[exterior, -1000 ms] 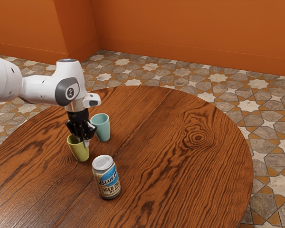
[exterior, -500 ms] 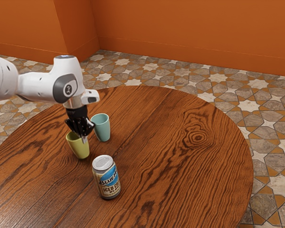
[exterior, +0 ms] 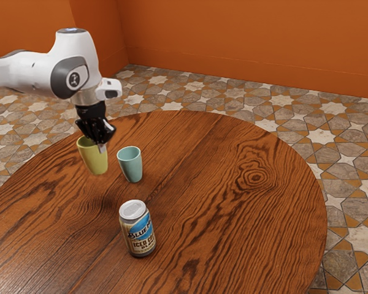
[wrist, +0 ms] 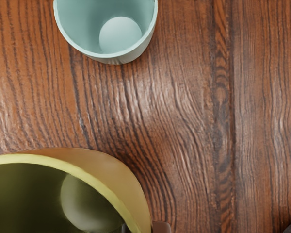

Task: Place the left cup onto the right cup

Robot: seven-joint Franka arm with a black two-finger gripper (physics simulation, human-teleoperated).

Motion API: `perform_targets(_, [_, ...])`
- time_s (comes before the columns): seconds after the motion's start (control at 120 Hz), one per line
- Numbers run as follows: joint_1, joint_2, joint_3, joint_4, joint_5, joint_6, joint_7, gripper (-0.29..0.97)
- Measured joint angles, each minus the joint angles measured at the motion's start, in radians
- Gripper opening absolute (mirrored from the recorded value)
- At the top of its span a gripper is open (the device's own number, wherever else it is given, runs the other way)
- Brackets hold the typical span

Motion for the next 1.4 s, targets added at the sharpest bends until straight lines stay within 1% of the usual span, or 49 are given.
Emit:
perform_targets(0.1, [-0.018,0.020,-0.006,0.084,0.031,-0.053,-0.005,-0.09])
perform_targets(0.292, [-0.048,0.076,-0.018,0.219,0.068,-0.128,-0.011,-0.10])
perform_targets(0.458, [-0.067,0.146,-0.027,0.332,0.090,-0.168,-0.015,-0.10])
perform_targets(0.642, [-0.069,0.219,-0.041,0.435,0.100,-0.197,-0.017,-0.10])
perform_targets(0.95, [-0.056,0.306,-0.052,0.513,0.114,-0.200,-0.017,-0.11])
perform_targets(1.167, [-0.048,0.321,-0.047,0.518,0.109,-0.188,-0.012,-0.11])
perform_targets(1.4, [-0.033,0.365,-0.047,0.520,0.103,-0.161,0.001,-0.11])
